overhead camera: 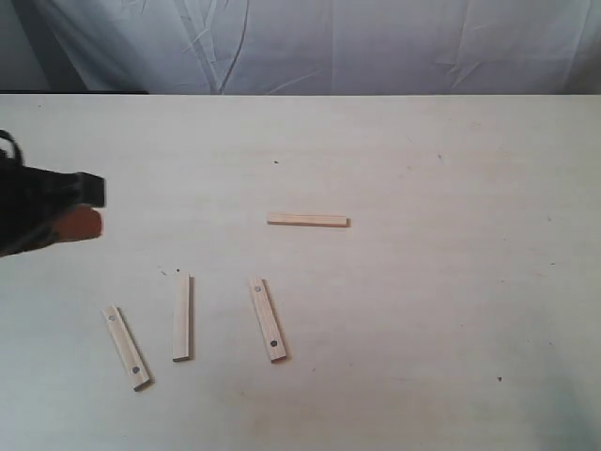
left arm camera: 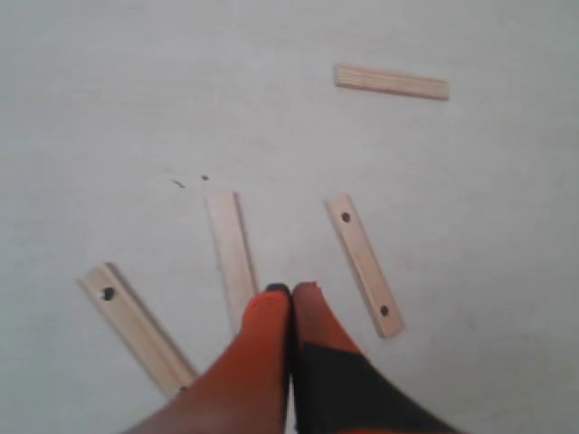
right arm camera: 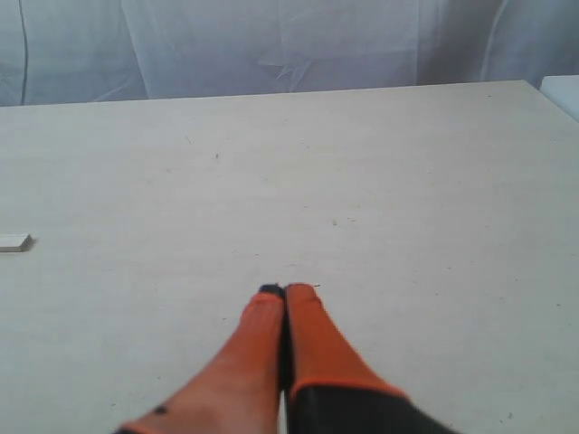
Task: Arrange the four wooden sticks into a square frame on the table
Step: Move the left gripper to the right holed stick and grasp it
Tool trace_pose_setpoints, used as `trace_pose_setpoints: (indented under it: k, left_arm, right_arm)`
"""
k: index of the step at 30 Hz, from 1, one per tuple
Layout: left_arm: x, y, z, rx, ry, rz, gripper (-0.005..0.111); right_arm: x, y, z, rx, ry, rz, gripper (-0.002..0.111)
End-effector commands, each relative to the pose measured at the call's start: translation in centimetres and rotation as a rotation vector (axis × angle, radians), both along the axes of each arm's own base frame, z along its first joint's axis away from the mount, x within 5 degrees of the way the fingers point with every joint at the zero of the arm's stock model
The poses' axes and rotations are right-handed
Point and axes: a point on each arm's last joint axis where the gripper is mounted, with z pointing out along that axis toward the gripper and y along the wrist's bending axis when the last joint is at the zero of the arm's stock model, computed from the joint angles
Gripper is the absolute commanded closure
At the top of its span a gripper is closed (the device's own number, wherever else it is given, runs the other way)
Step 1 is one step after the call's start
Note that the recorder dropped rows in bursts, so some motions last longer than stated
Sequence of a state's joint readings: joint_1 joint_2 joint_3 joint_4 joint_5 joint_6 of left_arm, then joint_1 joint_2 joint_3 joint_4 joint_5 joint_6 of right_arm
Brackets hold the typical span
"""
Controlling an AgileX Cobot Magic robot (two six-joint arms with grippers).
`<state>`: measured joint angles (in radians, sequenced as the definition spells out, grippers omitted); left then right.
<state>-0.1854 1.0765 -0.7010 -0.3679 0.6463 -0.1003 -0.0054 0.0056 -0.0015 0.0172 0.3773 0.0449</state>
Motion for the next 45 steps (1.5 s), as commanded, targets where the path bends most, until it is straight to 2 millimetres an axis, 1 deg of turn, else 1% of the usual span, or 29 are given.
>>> trace_pose_setpoints:
  k: [1, 6, 8, 11, 13, 16, 19, 22, 25, 29, 32, 37, 42, 45]
  left_arm:
    - [1.8, -4.4, -1.7, -0.006, 0.048, -0.072, 0.107]
    - [3.8, -10.2, -4.6, 0.043, 0.15, -0.152, 0.107]
    - [4.9, -12.5, -5.6, 0.054, 0.184, -0.178, 0.107]
    - [6.8, -14.9, -6.5, 0.081, 0.222, -0.17, 0.107]
    - [7.7, -15.6, -7.3, 0.098, 0.254, -0.112, 0.107]
    - [8.5, -15.8, -8.7, 0.131, 0.306, -0.032, 0.107]
    - [8.5, -15.5, -10.0, 0.188, 0.367, 0.0, 0.107]
    - [8.3, -15.4, -10.5, 0.205, 0.402, 0.017, 0.103]
    - [8.4, -15.6, -10.5, 0.202, 0.378, 0.02, 0.091]
    - [8.7, -15.5, -11.1, 0.232, 0.367, 0.032, 0.07]
    - [8.7, -15.6, -12.0, 0.239, 0.387, 0.036, 0.061]
    - [8.8, -15.8, -13.7, 0.247, 0.423, 0.045, 0.06]
    - [9.0, -16.0, -13.7, 0.223, 0.405, 0.045, 0.06]
    - [9.0, -15.9, -14.1, 0.237, 0.413, 0.044, 0.06]
  right_arm:
    - [0.0, 0.0, 0.1, -0.001, -0.015, -0.005, 0.109]
    - [0.0, 0.0, 0.1, -0.001, -0.015, -0.005, 0.109]
    - [0.0, 0.0, 0.1, -0.001, -0.015, -0.005, 0.109]
    - [0.0, 0.0, 0.1, -0.001, -0.017, -0.005, 0.109]
    - [0.0, 0.0, 0.1, -0.001, -0.017, -0.005, 0.109]
    - [0.0, 0.0, 0.1, -0.001, -0.017, -0.005, 0.109]
    - [0.0, 0.0, 0.1, -0.001, -0.017, -0.005, 0.109]
    - [0.0, 0.0, 0.1, -0.001, -0.017, -0.005, 0.109]
    - [0.0, 0.0, 0.1, -0.001, -0.017, -0.005, 0.109]
    - [0.0, 0.0, 0.1, -0.001, -0.017, -0.005, 0.109]
    - [0.0, 0.0, 0.1, -0.001, -0.017, -0.005, 0.109]
    - [0.0, 0.0, 0.1, -0.001, -0.014, -0.005, 0.109]
    - [0.0, 0.0, 0.1, -0.001, -0.014, -0.005, 0.109]
    - [0.0, 0.0, 0.1, -0.001, -0.014, -0.005, 0.109]
